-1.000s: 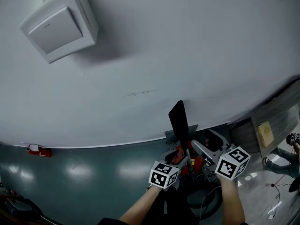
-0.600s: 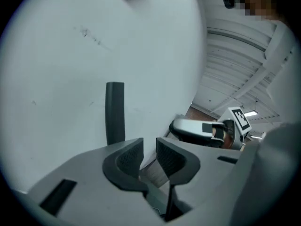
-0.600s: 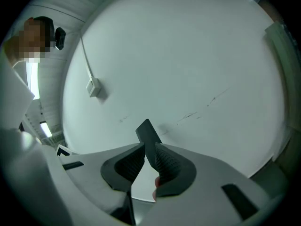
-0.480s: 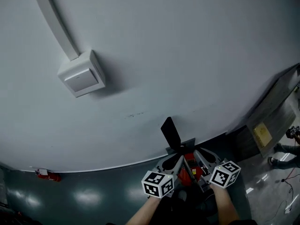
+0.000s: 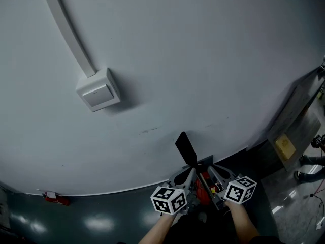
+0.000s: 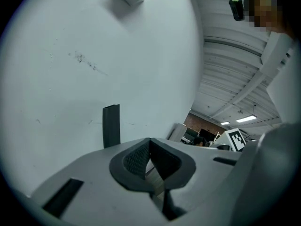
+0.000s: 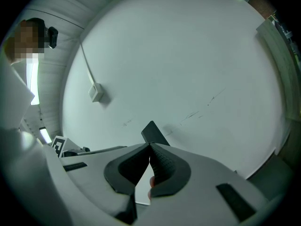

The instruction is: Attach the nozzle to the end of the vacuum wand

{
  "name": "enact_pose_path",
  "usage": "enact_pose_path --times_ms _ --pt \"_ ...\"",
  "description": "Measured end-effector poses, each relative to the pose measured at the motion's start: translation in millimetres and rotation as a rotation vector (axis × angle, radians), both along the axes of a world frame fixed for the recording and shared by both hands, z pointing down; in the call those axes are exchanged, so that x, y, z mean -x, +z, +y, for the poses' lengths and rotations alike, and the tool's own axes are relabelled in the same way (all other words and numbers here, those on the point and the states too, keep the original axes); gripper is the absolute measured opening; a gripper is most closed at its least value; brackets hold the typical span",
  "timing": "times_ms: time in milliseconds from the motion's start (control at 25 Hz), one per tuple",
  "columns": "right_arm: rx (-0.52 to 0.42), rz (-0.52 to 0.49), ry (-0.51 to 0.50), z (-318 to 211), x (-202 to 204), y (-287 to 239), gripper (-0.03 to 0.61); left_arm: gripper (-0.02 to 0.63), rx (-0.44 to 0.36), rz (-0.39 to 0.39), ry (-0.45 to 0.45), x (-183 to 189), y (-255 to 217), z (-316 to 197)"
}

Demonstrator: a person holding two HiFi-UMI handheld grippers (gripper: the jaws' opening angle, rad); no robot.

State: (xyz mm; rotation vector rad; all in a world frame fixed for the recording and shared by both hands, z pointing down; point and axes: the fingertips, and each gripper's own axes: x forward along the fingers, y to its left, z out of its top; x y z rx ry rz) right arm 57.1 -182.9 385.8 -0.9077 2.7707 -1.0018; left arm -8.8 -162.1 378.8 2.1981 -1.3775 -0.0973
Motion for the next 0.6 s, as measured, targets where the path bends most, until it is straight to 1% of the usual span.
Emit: enact_pose_path --times_ms 200,600 --pt "-0.002 -0.009 0.003 0.7 1.3 -1.1 0.018 0.003 -0.01 0.002 -0.009 1.3 -4.8 -1.2" --pt "-0.008 -0.024 0.005 2.4 3.4 -3.4 0.018 0.003 0.004 -0.022 -0.017 1.0 -0.3 0.8"
